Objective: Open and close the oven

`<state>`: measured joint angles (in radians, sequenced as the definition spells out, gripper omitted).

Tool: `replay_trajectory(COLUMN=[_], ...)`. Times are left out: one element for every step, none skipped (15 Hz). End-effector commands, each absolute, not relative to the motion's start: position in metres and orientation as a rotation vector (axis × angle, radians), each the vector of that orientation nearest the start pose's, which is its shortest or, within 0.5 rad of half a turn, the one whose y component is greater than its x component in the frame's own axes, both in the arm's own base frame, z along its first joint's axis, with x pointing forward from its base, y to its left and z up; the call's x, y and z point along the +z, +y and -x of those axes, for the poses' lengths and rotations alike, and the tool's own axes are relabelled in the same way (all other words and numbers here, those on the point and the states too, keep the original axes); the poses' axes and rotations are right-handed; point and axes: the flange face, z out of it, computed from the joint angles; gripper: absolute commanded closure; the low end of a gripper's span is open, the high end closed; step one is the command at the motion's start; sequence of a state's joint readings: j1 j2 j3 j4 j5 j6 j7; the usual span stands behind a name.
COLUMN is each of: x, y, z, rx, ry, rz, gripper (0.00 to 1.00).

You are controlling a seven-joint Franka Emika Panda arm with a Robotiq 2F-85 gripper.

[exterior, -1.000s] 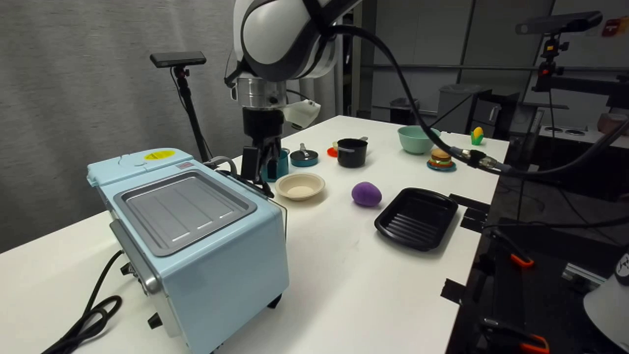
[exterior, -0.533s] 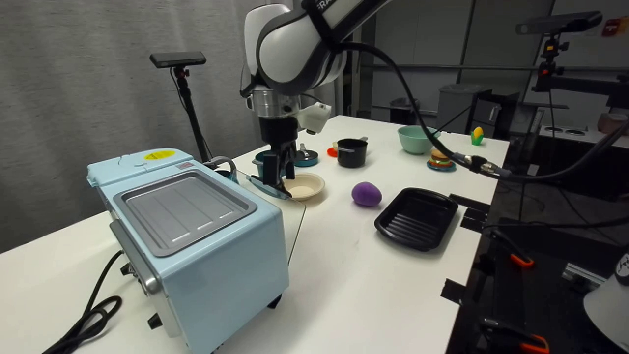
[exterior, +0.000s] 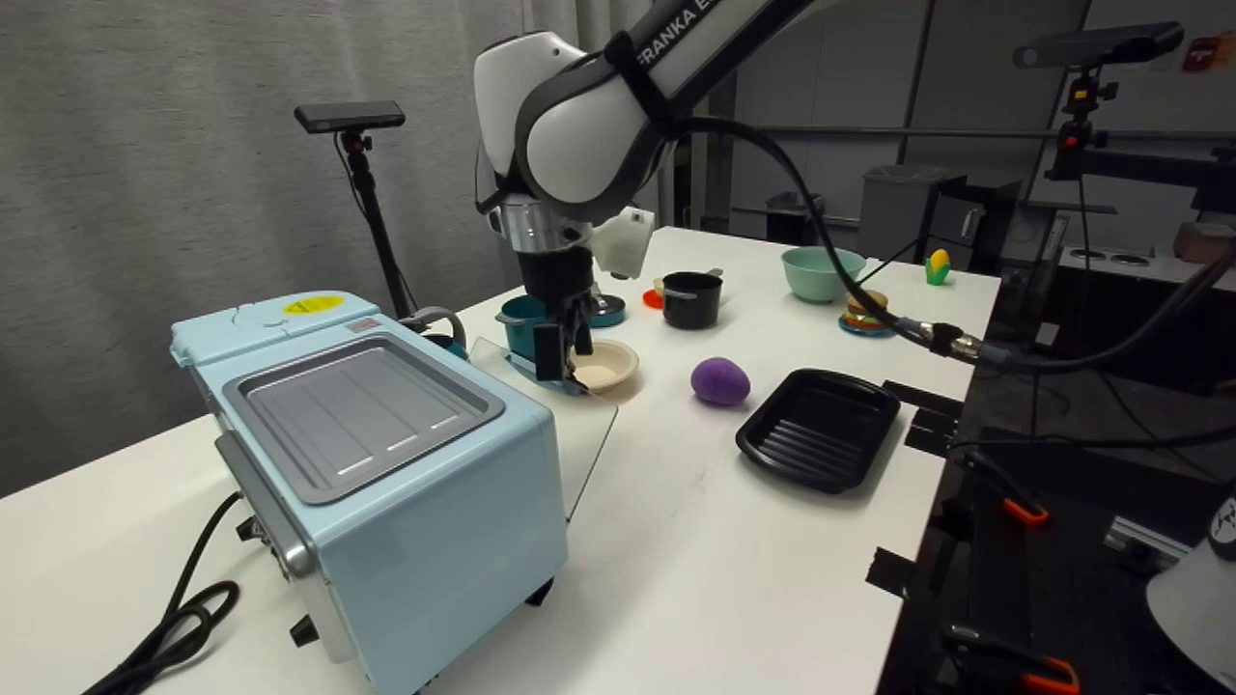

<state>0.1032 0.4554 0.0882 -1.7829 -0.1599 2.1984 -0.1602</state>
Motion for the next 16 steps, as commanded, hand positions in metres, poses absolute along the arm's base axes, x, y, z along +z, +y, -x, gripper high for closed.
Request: replay_trajectory(x=[0.276,0.272,0.268,0.264,0.26,0.258,0.256,0.254,0.252,0.248,0.245,0.241,0.237,0.232,0.228,0.222], y=[0.124,0.125,0.126,0.128,0.13,0.132,0.133,0.133,0.134,0.137,0.138,0.14,0.142,0.145,0.147,0.151], z=[-0.632,-0.631,-0.63,-0.629,-0.628,-0.628,-0.628,-0.629,-0.629,-0.628,-0.628,-0.627,-0.626,-0.625,-0.624,-0.624], rx=[0.14,0.154,0.167,0.179,0.193,0.199,0.207,0.213,0.222,0.231,0.238,0.246,0.253,0.261,0.269,0.276], ry=[-0.735,-0.752,-0.771,-0.788,-0.803,-0.818,-0.833,-0.848,-0.865,-0.886,-0.909,-0.935,-0.96,-0.99,-1.02,-1.052], rz=[3.214,3.231,3.247,3.262,3.274,3.287,3.298,3.31,3.321,3.335,3.349,3.363,3.376,3.39,3.403,3.416], gripper=[0.0,0.0,0.0,0.0,0.0,0.0,0.0,0.0,0.0,0.0,0.0,0.0,0.0,0.0,0.0,0.0])
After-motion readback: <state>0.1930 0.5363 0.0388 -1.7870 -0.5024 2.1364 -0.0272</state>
